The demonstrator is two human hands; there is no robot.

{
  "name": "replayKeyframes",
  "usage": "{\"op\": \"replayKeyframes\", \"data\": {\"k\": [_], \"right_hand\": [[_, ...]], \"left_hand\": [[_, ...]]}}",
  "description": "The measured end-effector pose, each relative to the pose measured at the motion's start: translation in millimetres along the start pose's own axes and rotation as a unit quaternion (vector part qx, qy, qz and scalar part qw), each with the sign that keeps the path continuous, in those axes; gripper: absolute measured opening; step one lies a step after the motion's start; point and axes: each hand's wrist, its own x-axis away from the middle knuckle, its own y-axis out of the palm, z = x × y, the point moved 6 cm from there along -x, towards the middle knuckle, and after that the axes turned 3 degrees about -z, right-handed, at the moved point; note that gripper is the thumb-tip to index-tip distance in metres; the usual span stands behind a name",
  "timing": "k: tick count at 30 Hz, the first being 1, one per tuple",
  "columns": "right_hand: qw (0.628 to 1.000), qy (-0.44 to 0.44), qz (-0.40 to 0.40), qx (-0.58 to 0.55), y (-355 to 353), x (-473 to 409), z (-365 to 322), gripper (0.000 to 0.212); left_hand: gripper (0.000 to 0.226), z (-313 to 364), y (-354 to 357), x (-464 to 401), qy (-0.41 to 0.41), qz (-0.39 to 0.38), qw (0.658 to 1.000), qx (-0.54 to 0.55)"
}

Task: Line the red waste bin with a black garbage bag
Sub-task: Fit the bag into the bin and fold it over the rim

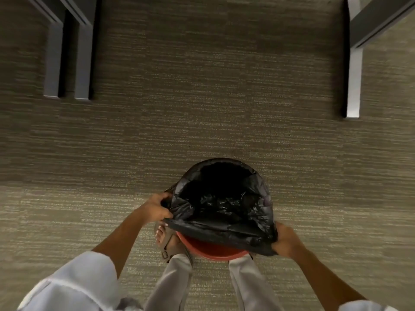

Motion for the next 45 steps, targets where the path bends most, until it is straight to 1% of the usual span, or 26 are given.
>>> {"op": "replayKeyframes", "data": {"k": [3, 4, 5, 6, 8, 9, 11, 13, 14, 16, 17, 18, 19, 20, 21, 23, 24, 25, 27, 31, 33, 34, 37, 40, 43, 45], "right_hand": [[0.996, 0.035, 0.022, -0.085, 27.3, 8.3, 14.3, 0.027], [0.988, 0.056, 0.030, -0.140, 35.8, 11.2, 18.6, 0.021], [0.973, 0.079, 0.033, -0.216, 44.8, 14.3, 23.2, 0.019], [0.947, 0.101, 0.033, -0.304, 54.4, 17.5, 26.4, 0.019], [0.875, 0.126, 0.037, -0.467, 71.5, 24.2, 29.1, 0.023], [0.837, 0.130, 0.042, -0.529, 77.4, 27.5, 28.3, 0.024], [0.759, 0.133, 0.051, -0.636, 85.7, 33.9, 24.7, 0.025], [0.690, 0.125, 0.031, -0.712, 92.2, 37.8, 18.1, 0.023], [0.668, 0.116, 0.014, -0.735, 94.2, 39.3, 14.8, 0.018], [0.644, 0.096, -0.004, -0.759, 95.7, 41.0, 11.8, 0.011], [0.643, 0.080, -0.005, -0.762, 95.1, 41.2, 10.0, 0.011], [0.648, 0.062, -0.003, -0.759, 94.1, 41.4, 7.7, 0.018], [0.658, 0.046, -0.001, -0.752, 93.1, 41.5, 4.1, 0.028], [0.676, 0.036, 0.005, -0.736, 92.4, 41.7, 1.0, 0.035], [0.705, 0.034, 0.018, -0.708, 91.6, 42.0, -1.0, 0.039], [0.778, 0.048, 0.062, -0.624, 89.8, 42.1, -1.3, 0.038], [0.807, 0.057, 0.084, -0.581, 89.2, 41.4, 0.1, 0.037], [0.830, 0.064, 0.104, -0.544, 88.7, 40.5, 1.5, 0.035], [0.860, 0.073, 0.130, -0.488, 88.3, 38.5, 3.6, 0.033], [0.885, 0.083, 0.134, -0.439, 90.0, 38.2, 4.5, 0.029], [0.878, 0.092, 0.113, -0.455, 94.7, 39.6, 6.7, 0.027], [0.866, 0.096, 0.095, -0.481, 98.7, 40.0, 8.5, 0.025], [0.816, 0.106, 0.032, -0.568, 108.4, 43.7, 12.8, 0.024], [0.758, 0.110, -0.021, -0.642, 112.6, 46.5, 14.8, 0.021], [0.703, 0.106, -0.052, -0.701, 115.5, 48.7, 16.3, 0.022], [0.676, 0.096, -0.064, -0.728, 114.3, 50.8, 14.7, 0.015]], "left_hand": [[0.050, -24.3, 3.0, 11.7, -0.006, 0.064, 0.992, 0.110], [0.049, -33.1, 5.6, 15.3, -0.008, 0.083, 0.986, 0.144], [0.048, -41.9, 9.4, 18.8, -0.009, 0.098, 0.977, 0.187], [0.046, -50.5, 14.0, 22.1, -0.012, 0.108, 0.965, 0.239], [0.039, -63.5, 23.9, 28.4, -0.018, 0.124, 0.931, 0.344], [0.036, -68.2, 28.3, 31.0, -0.020, 0.130, 0.910, 0.393], [0.034, -72.1, 37.5, 35.0, -0.017, 0.120, 0.865, 0.487], [0.030, -70.1, 45.6, 37.3, -0.006, 0.089, 0.832, 0.547], [0.027, -68.6, 49.0, 38.6, -0.002, 0.077, 0.822, 0.565], [0.024, -66.7, 54.1, 40.8, 0.003, 0.064, 0.808, 0.585], [0.025, -65.1, 56.0, 42.1, 0.007, 0.060, 0.808, 0.586], [0.027, -63.7, 57.8, 43.9, 0.010, 0.055, 0.812, 0.580], [0.030, -62.3, 60.2, 45.4, 0.008, 0.049, 0.821, 0.568], [0.035, -61.6, 62.1, 47.0, 0.002, 0.047, 0.839, 0.543], [0.042, -61.5, 63.3, 48.0, -0.007, 0.053, 0.864, 0.501], [0.054, -62.5, 65.0, 49.9, -0.028, 0.071, 0.916, 0.395], [0.057, -63.8, 66.5, 50.5, -0.038, 0.077, 0.929, 0.361], [0.057, -65.0, 68.8, 50.9, -0.046, 0.079, 0.933, 0.349], [0.054, -67.9, 74.2, 52.3, -0.055, 0.083, 0.927, 0.362], [0.037, -77.8, 87.6, 54.8, -0.072, 0.086, 0.888, 0.446], [0.037, -82.3, 92.3, 55.3, -0.074, 0.089, 0.882, 0.456], [0.039, -83.6, 94.7, 55.7, -0.073, 0.089, 0.881, 0.458], [0.040, -85.1, 101.8, 59.1, -0.070, 0.088, 0.873, 0.474], [0.034, -85.4, 105.9, 60.5, -0.075, 0.086, 0.866, 0.486], [0.030, -81.6, 106.0, 59.7, -0.063, 0.073, 0.869, 0.485], [0.027, -80.0, 106.4, 59.1, -0.063, 0.067, 0.868, 0.487]]}}
